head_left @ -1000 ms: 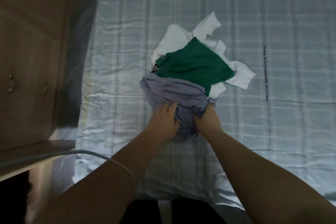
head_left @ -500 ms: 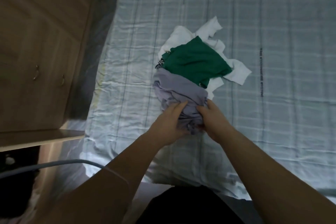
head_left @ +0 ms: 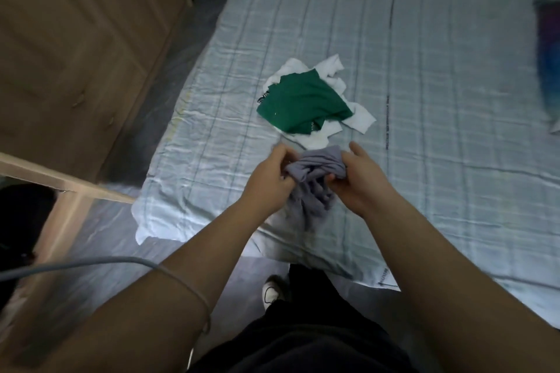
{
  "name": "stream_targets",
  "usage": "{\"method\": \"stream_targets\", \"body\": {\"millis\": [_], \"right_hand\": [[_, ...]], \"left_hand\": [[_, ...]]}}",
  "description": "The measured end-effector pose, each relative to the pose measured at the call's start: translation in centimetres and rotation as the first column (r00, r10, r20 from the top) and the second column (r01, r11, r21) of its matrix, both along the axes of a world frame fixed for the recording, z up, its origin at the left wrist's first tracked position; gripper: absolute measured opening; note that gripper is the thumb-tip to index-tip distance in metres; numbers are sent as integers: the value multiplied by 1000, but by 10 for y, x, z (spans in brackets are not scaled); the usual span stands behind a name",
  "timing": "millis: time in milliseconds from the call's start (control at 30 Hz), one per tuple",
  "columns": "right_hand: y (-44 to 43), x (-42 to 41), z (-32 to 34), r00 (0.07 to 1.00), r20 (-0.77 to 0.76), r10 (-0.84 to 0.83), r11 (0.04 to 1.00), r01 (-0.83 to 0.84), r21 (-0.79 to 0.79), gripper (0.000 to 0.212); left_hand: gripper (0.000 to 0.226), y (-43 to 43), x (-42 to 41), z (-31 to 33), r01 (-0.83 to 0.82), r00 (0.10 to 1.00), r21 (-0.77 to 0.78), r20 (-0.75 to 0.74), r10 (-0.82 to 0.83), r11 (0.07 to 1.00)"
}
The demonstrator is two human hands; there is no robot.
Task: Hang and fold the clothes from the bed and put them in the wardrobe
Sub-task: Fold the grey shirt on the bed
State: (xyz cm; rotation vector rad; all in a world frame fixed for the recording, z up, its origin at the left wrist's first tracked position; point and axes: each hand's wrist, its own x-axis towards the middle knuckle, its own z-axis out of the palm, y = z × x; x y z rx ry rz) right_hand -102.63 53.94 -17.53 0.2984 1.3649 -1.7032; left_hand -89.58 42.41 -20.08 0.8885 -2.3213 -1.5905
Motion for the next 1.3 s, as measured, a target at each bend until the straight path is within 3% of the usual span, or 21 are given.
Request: {"method": "stream_targets", "body": {"millis": [133,267,333,400,467,633,767,967,1133,1300], "right_hand": [[32,-1,40,996,30,80,991,-77,-111,22],[69,-22,70,990,19,140,968,-133,-212,21],[92,-36,80,973,-106,206,946,-226,-234,31],[112,-53,85,899,-323,295,927,-351,-130,56],[127,-67,89,847,-423,323,916,-393,-87,67],[166,-115,99,760,-559,331,923,-384,24,48],[204,-182,101,777,-549,308,936,-350,30,37],[244,-262,108,762,-612,210,971,-237,38,20],[233,-288,120,794,-576,195,978,-201,55,19],[221,-297,142,768,-630,113,994,-79,82,23]], "left_hand": [[27,15,-10,35,-41,993,43,-107,46,998],[29,31,-34,67,-41,985,57,-164,49,998],[25,46,-50,81,-49,980,59,-190,59,997],[20,65,-69,95,-26,977,63,-207,39,998],[17,86,-92,106,-8,977,96,-213,29,995],[23,139,-158,127,11,971,212,-234,40,977],[20,177,-216,141,35,975,254,-220,22,966],[25,187,-258,134,-89,977,174,-177,120,981],[23,181,-263,138,-96,977,-17,-193,91,995],[19,148,-270,153,-265,943,19,-203,263,964]]}}
